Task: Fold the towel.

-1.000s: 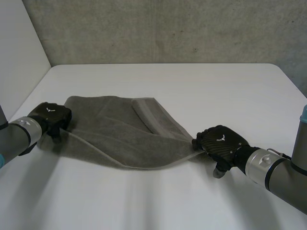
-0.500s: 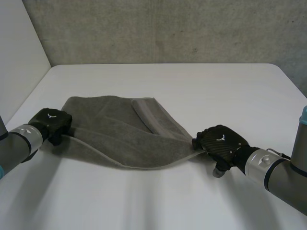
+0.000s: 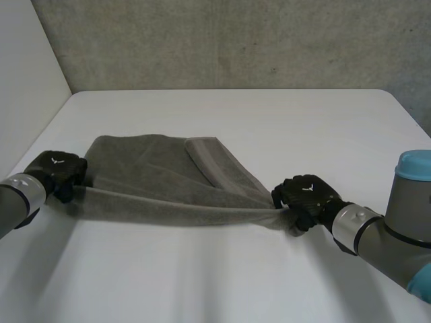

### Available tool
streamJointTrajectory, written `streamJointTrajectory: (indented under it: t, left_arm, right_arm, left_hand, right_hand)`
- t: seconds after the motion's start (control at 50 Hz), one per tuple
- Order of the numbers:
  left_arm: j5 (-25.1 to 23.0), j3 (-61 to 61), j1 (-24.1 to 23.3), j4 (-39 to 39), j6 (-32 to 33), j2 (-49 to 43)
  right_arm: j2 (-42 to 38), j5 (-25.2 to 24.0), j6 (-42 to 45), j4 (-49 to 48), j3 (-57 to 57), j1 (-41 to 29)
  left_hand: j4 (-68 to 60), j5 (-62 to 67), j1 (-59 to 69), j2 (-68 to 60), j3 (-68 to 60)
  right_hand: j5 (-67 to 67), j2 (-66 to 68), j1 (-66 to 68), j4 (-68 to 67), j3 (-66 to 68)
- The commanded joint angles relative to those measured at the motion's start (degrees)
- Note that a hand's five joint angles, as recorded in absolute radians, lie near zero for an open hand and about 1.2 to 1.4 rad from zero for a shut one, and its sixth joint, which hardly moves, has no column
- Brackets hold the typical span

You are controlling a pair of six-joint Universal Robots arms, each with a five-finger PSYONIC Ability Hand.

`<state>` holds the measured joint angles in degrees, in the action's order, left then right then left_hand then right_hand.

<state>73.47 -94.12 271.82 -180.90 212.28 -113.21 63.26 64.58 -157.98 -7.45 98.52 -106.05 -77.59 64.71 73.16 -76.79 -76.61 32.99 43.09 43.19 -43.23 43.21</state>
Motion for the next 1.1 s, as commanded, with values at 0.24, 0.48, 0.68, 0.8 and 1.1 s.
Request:
streamJointTrajectory:
  t: [0.24, 0.48, 0.68, 0.8, 1.1]
  left_arm:
    - [-1.48, -2.91, -0.15, -0.15, -0.11, 5.11]
    - [-3.86, -2.82, 1.52, 0.2, -0.55, 7.65]
    - [-3.77, -1.07, 1.79, 0.11, -1.34, 10.73]
    - [-3.42, 6.12, 1.61, 0.2, -9.4, 13.36]
    - [-3.77, 33.11, 1.87, 6.35, -35.96, 20.49]
  right_arm:
    - [0.02, 1.25, -8.75, -0.63, -2.63, -0.47]
    - [-3.76, 1.87, -8.66, -0.02, -4.82, -0.47]
    - [-3.24, 1.08, -9.97, 4.19, -7.01, -0.03]
    - [3.51, -1.72, -12.35, 11.39, -14.56, 0.05]
    - [19.53, -5.25, -11.74, 25.19, -48.56, 0.32]
  left_hand:
    - [-2.41, 5.29, 6.84, -3.21, -3.39]
    - [-2.41, 5.29, 6.84, -3.21, -3.39]
    - [-2.41, 5.29, 6.84, -3.21, -3.39]
    - [-2.41, 5.29, 6.84, -3.21, -3.39]
    - [-2.41, 5.29, 6.84, -3.21, -3.39]
  right_hand:
    - [-3.97, -4.06, -4.17, 4.21, -4.19]
    - [-1.79, -1.88, -1.99, 2.03, -2.01]
    - [36.97, 36.88, 36.78, -36.73, 36.76]
    - [37.01, 36.91, 36.81, -36.77, 36.79]
    - [37.01, 36.91, 36.81, -36.77, 36.79]
